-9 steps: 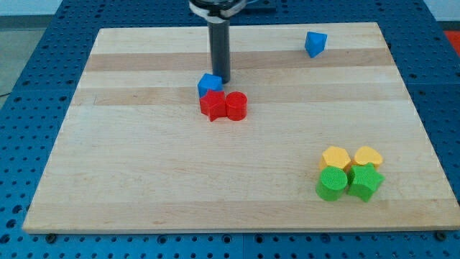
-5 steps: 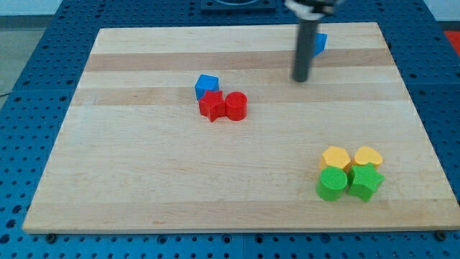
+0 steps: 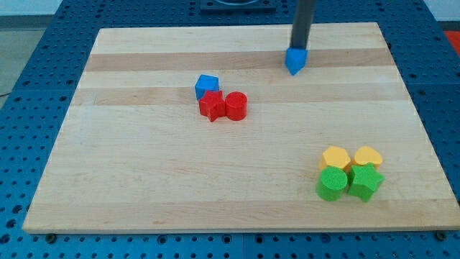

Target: Move the blue triangle towards the group of blocks

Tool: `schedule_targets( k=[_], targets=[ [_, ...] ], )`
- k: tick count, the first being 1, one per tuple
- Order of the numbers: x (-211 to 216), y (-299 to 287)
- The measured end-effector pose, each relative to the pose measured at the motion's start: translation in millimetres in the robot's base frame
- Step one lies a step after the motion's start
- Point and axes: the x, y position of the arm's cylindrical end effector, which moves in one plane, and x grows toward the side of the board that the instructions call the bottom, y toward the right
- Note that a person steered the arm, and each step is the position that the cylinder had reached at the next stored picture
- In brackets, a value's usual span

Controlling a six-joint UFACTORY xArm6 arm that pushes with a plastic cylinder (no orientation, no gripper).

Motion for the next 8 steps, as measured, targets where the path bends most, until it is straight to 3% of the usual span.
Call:
schedule_targets(
  k=[1, 2, 3, 5, 8],
  targets=[
    [8.0, -0.5],
    [-18.5, 41.3],
    [-5.4, 66.8],
    [34.7, -33.4],
    [50.1, -52.6]
  ],
)
